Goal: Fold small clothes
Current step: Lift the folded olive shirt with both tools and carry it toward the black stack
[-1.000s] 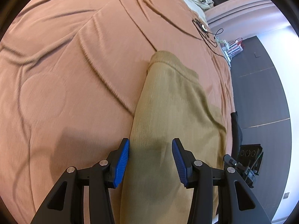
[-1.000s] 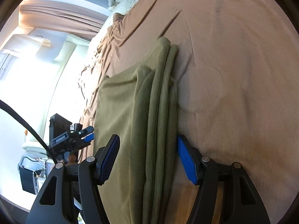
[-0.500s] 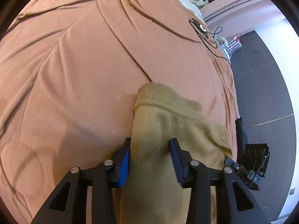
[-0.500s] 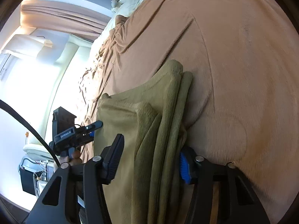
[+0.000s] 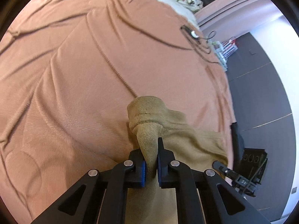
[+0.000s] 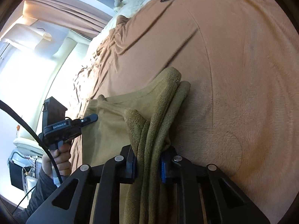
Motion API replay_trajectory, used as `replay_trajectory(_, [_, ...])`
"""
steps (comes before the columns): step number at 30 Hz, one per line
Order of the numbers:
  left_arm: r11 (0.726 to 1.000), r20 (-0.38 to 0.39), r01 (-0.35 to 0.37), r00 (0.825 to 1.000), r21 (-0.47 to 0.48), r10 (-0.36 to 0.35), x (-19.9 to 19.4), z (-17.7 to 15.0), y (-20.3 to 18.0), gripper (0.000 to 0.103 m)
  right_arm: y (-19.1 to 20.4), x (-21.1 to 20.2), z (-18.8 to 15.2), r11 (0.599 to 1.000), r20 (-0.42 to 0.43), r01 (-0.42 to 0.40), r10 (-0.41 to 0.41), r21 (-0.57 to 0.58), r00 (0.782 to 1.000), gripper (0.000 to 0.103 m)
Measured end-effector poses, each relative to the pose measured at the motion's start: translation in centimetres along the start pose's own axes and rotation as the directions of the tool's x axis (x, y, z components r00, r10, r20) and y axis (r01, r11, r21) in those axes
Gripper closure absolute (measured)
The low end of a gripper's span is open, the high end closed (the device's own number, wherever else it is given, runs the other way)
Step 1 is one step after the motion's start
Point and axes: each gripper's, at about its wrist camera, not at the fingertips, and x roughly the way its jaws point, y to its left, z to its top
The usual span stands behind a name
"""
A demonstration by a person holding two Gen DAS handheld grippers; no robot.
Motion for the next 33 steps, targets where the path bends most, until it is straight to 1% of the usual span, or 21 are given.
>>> replay_trajectory(4, [1.000,0.034,0.014,0.999,0.025,-0.015,-2.5,-0.3,-1.4,0.094,2.3,-2.1,-0.6,0.998,0.051,-0.024,0.026,-0.055,0.998,0.089])
replay_trajectory(7, [0.999,0.068,0.031,0.997,0.036,-0.034,-4.9,-0.8,-2.5,0.094,4.2,-3.5,-1.2,0.995,0.081,-0.026,0.034,-0.092,0.996,0.089])
replay_trajectory(11, [0.998,0.102,0.044,0.994,0.055,-0.049,-7.4,-1.3,-3.6,0.094,7.0,-5.2,-2.4,0.986,0.116,-0.004,0.023,-0.164,0.993,0.089])
replay_trajectory(13, [0.996,0.122,0.064,0.990,0.060,-0.071,-8.5,-1.7,-4.1,0.094,8.1,-6.0,-3.0,0.982,0.134,0.012,0.013,-0.189,0.991,0.089])
replay_trajectory(18, [0.992,0.150,0.101,0.982,0.073,-0.112,-11.1,-2.7,-5.0,0.094,9.7,-8.8,-4.9,0.972,0.156,0.052,-0.016,-0.229,0.988,0.089])
replay_trajectory(22, [0.989,0.184,0.102,0.975,0.105,-0.120,-13.0,-3.2,-6.1,0.094,11.6,-11.0,-6.1,0.964,0.181,0.063,-0.015,-0.260,0.983,0.089])
replay_trajectory(24, [0.987,0.204,0.114,0.969,0.118,-0.136,-14.0,-3.6,-6.7,0.094,12.4,-12.0,-6.6,0.959,0.196,0.068,-0.013,-0.276,0.980,0.089])
replay_trajectory(28, [0.980,0.223,0.132,0.961,0.151,-0.164,-15.8,-4.4,-8.1,0.094,13.2,-14.8,-8.2,0.951,0.232,0.079,-0.007,-0.300,0.973,0.089])
replay_trajectory(29, [0.978,0.225,0.135,0.959,0.161,-0.170,-16.1,-4.7,-8.6,0.094,13.0,-15.9,-9.1,0.949,0.241,0.082,-0.006,-0.304,0.970,0.089])
replay_trajectory(30, [0.975,0.228,0.139,0.958,0.173,-0.177,-16.6,-4.9,-9.2,0.094,13.1,-16.1,-9.0,0.948,0.250,0.086,-0.007,-0.306,0.968,0.089])
replay_trajectory(33, [0.967,0.234,0.146,0.953,0.207,-0.194,-17.8,-5.7,-10.7,0.094,13.7,-18.3,-10.2,0.943,0.281,0.101,-0.008,-0.317,0.960,0.089])
